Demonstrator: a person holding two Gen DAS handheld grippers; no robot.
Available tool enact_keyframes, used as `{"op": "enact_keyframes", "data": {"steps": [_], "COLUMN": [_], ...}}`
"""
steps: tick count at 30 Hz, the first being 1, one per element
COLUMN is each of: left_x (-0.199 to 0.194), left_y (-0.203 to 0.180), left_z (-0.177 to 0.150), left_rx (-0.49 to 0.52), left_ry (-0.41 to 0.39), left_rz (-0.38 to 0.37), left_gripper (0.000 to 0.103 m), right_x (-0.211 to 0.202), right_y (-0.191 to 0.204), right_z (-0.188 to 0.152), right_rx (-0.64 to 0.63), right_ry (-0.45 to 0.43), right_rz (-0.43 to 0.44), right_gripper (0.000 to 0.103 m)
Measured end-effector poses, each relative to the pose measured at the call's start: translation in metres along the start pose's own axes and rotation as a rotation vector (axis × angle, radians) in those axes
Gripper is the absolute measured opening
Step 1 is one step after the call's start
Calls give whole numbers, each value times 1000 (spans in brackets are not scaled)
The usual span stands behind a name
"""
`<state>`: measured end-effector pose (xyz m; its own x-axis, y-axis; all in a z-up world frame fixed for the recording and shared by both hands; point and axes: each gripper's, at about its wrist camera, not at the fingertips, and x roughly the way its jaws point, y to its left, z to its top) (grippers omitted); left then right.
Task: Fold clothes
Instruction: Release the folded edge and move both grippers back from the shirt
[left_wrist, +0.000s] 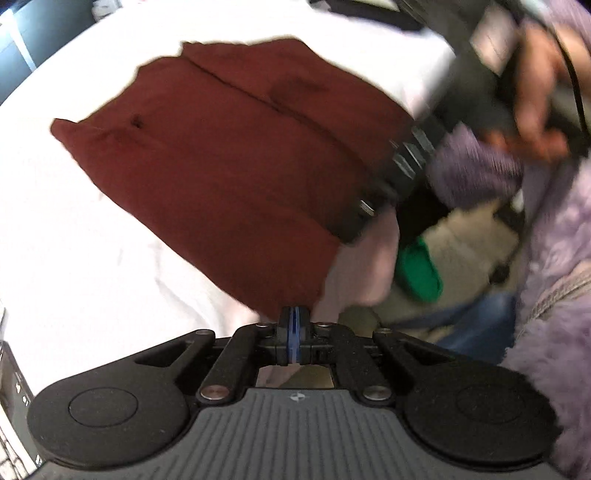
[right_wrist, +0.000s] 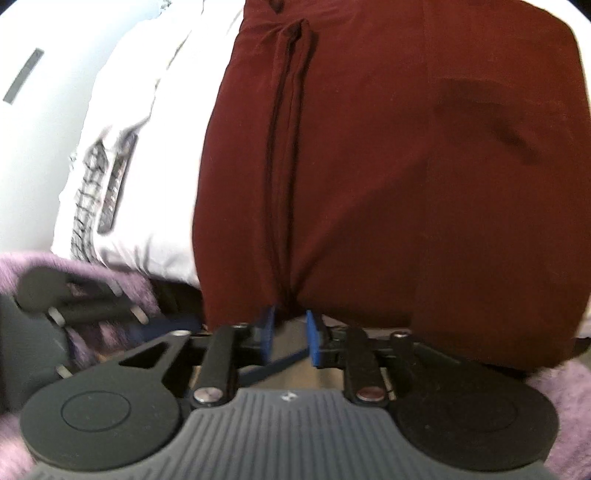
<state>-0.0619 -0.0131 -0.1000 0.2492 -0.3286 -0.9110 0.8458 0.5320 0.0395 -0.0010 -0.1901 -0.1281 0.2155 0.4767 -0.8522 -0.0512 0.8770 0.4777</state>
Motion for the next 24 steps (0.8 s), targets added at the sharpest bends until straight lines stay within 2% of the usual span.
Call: {"op": "enact_keyframes", "data": {"steps": [3,6,10,13,16,18,19,21,24], "left_x": [-8,-11,1,3,15,19,19,20,20], "left_y": [12,17,9,0,-8,-11,-12,-15,-18], "left_z": [13,31,56,69,78,81,81,82,82], "left_rx": [-61,-94,-86,-64,-62,-61,-61,-61,-60], "left_ry": [-47,-93,-129,-149,-150,-151,-151,-151,-152], "left_rz": [9,13,27,22,-3,-12,-13,-15,-17], "left_gripper": [0,0,0,0,0,0,0,0,0], "right_x": [-13,-39,-68,-70,-70,-70,-66,-51,-24], "right_y": [-9,-30,-49,-65,-107,-143,-142,-138,-132], "right_z": [-6,-12,-22,-41,-56,-66,-64,-52,-31], "right_rx": [37,138,241,287,323,323,308,252,153], "right_ry": [-41,-147,-260,-330,-384,-409,-413,-411,-389], "right_rz": [-49,-52,-76,-100,-119,-139,-157,-205,-249], "right_gripper": [32,32,32,32,32,36,37,47,47]}}
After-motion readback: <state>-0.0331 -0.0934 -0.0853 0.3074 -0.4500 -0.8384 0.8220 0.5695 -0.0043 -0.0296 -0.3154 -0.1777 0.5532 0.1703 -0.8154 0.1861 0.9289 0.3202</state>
